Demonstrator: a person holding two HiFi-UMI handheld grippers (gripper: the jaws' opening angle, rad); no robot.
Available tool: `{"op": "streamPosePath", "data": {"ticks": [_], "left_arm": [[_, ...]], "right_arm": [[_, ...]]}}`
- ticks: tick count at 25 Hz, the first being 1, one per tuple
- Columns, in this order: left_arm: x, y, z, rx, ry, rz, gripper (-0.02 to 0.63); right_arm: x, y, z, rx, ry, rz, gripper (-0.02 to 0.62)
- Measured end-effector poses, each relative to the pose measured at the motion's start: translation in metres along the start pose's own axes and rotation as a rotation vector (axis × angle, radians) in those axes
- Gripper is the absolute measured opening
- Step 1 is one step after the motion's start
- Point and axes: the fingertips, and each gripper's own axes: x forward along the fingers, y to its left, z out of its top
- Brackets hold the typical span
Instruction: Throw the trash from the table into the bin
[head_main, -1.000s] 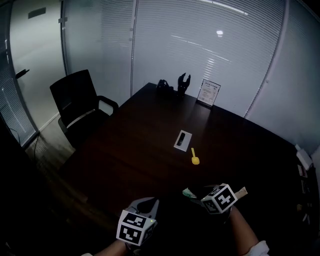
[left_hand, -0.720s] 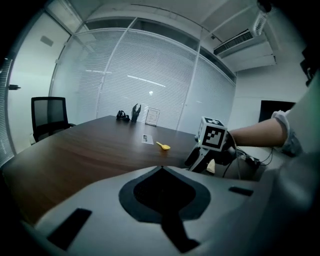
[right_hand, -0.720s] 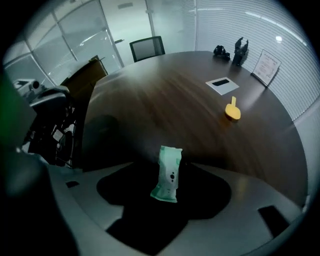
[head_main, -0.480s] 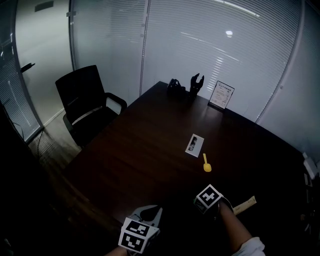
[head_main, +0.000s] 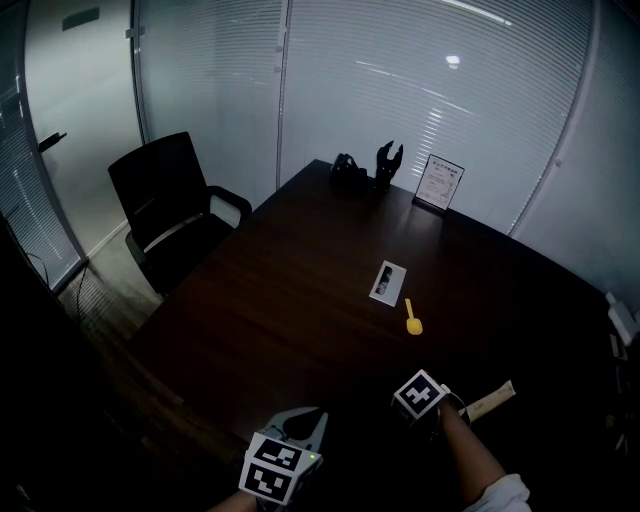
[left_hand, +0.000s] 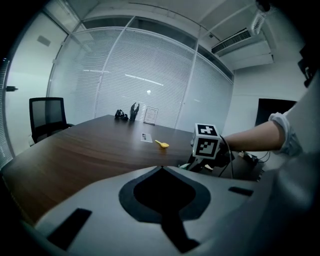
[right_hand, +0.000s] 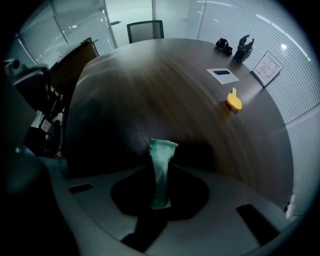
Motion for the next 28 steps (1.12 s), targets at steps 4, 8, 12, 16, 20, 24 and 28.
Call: {"op": "streamPosePath", "data": {"ticks": [4,8,12,16,20,24,28], "left_arm": [[0.002,-0.020,0.001,0.032,-0.001,-0.031,-0.002],[0.012,-0.061,0.005,0.085,-0.007,-0.101,-0.002],[0.027,-0.138,0.013,0.154,-0.007,-0.222,-0.002],[0.041,-0.243,0.011,0.240,0.011,-0.401,-0.002],[0.053,-0.381,-0.024,0.365,0.058,-0.606,-0.002],[0.048,-0.512,-0.070,0.483,0.114,-0.805,-0.002],[0.040,-0.617,-0.118,0.576,0.170,-0.948,-0.002]], "right_arm": [[-0.039,0.029,0.007,0.090,-0.246,0.095,0.041],[-0.104,0.024,-0.037,0.155,-0.366,-0.018,0.041],[-0.188,0.027,-0.111,0.225,-0.529,-0.146,0.041],[-0.252,0.033,-0.214,0.359,-0.630,-0.285,0.041],[-0.285,0.046,-0.356,0.547,-0.629,-0.421,0.041],[-0.285,0.076,-0.499,0.794,-0.580,-0.508,0.041],[-0.266,0.110,-0.628,1.060,-0.556,-0.540,0.041]]}}
